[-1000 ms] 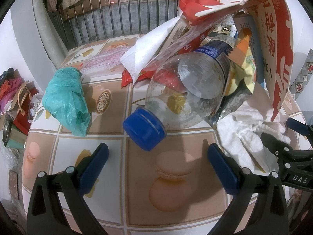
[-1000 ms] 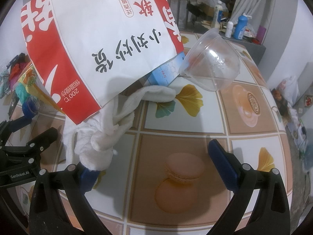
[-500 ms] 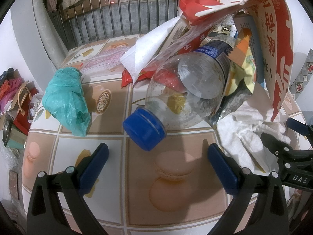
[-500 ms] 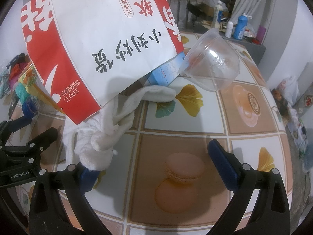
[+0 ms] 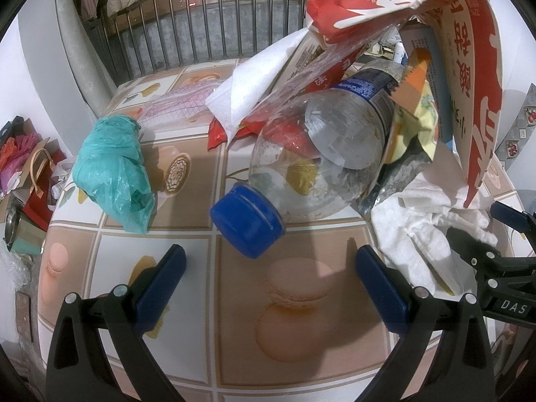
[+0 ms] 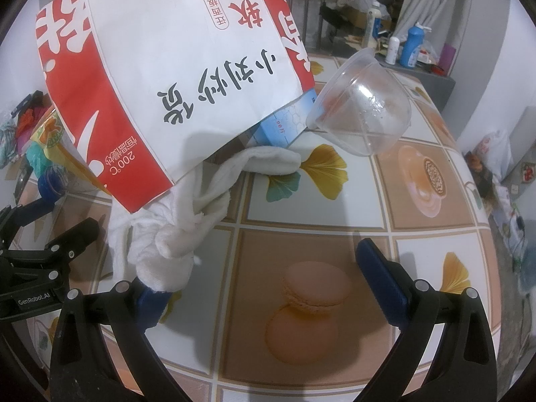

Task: Collect trash

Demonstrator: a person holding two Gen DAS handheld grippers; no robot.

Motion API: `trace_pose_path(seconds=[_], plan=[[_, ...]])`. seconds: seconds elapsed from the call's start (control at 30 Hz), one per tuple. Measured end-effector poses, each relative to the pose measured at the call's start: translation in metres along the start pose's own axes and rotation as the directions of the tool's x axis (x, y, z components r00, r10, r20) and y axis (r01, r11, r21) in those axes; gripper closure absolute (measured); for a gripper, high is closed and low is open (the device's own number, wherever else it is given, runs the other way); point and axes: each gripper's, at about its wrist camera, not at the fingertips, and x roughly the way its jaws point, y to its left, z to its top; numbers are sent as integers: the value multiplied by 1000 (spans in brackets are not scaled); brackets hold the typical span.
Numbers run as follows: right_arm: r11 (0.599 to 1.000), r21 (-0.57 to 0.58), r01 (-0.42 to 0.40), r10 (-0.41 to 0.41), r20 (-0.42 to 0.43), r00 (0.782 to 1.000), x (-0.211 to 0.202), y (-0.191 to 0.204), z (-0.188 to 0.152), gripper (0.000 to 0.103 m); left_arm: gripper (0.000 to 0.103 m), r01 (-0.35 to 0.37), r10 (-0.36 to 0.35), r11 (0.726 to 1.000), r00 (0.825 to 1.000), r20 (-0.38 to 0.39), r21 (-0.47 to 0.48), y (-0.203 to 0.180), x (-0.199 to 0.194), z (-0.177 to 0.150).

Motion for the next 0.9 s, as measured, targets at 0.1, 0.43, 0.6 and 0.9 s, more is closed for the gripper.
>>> trace_pose_path(seconds=[0.1,0.43,0.6,0.9], plan=[[1000,0,0,0,0,1000,0,0,0,7,4,0,0,1000,1000,0,0,0,0,0],[1000,0,0,0,0,1000,0,0,0,7,4,-1,1,1000,1000,0,1,0,0,0],[1000,19,17,-17,-1,1000,-1,0,-1,7,4,7,-7,1000,1000,0,6,1,-1,-1],[999,-37,-23,22,-40,999,-33,18,-29,7,4,117,-116,993,993,17,-11,16,-10,-10]])
